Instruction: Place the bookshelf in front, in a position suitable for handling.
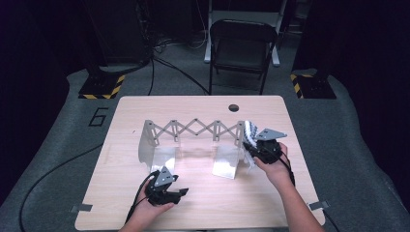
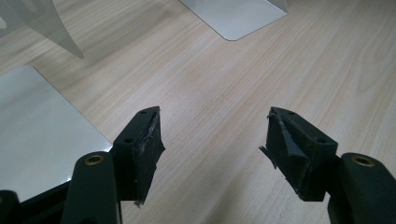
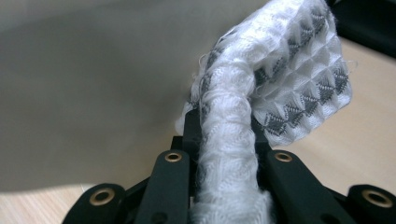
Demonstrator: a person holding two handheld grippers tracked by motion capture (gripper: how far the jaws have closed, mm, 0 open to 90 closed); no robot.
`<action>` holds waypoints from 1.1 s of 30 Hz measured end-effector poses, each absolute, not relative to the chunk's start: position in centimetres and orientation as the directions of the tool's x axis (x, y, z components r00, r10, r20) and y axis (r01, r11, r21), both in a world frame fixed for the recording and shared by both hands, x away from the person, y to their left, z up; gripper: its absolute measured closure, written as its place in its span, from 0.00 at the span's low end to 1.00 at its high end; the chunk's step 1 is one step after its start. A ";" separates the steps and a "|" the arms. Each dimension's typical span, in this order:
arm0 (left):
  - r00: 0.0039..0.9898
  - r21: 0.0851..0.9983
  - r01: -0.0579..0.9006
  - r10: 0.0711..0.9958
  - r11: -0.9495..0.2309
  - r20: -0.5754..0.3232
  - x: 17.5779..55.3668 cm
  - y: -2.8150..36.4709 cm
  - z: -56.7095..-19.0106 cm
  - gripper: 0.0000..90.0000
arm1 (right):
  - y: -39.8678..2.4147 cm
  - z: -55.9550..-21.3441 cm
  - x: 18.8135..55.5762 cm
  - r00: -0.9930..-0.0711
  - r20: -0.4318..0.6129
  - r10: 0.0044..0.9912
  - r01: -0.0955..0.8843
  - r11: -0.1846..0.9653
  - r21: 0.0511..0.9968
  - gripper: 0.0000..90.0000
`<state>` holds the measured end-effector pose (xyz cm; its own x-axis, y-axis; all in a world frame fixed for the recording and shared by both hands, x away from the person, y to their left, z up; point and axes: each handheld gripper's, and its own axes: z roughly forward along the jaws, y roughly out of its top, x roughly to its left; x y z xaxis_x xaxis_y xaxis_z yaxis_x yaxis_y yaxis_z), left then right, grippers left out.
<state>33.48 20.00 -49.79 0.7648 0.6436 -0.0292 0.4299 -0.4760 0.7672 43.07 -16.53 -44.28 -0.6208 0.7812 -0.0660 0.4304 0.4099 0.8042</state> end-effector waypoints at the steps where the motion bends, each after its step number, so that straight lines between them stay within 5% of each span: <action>1: 0.762 0.770 0.429 0.648 -0.473 -0.027 33.5 20.0 -49.9 0.39 | -16.5 -44.9 43.2 -0.625 -0.059 0.779 0.443 0.416 0.794 0.86; 7: 0.767 0.766 0.425 0.642 -0.482 -0.022 33.5 20.0 -49.8 0.39 | -16.2 -47.9 43.2 -0.627 -0.034 0.778 0.513 0.446 0.733 0.86; 15: 0.761 0.775 0.420 0.648 -0.473 -0.017 33.5 20.0 -49.8 0.40 | -16.7 -42.7 41.7 -0.626 -0.057 0.778 0.398 0.382 0.834 0.86; 22: 0.741 0.795 0.439 0.669 -0.420 -0.056 33.7 20.6 -48.9 0.46 | -16.6 -44.4 41.1 -0.634 -0.054 0.771 0.421 0.402 0.813 0.85; 26: 0.731 0.822 0.416 0.681 -0.389 -0.047 34.1 20.8 -46.7 0.48 | -16.7 -47.1 41.1 -0.633 -0.011 0.774 0.490 0.412 0.769 0.85; 33: 0.682 0.863 0.399 0.729 -0.309 -0.054 36.1 20.9 -42.7 0.55 | -16.9 -44.5 40.9 -0.631 -0.018 0.776 0.433 0.371 0.821 0.85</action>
<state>36.11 20.91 -42.71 0.6821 0.7293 -0.0536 0.3986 -0.3093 0.8634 40.86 -16.88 -44.52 -0.6307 0.7758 -0.0182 0.4330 0.3713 0.8214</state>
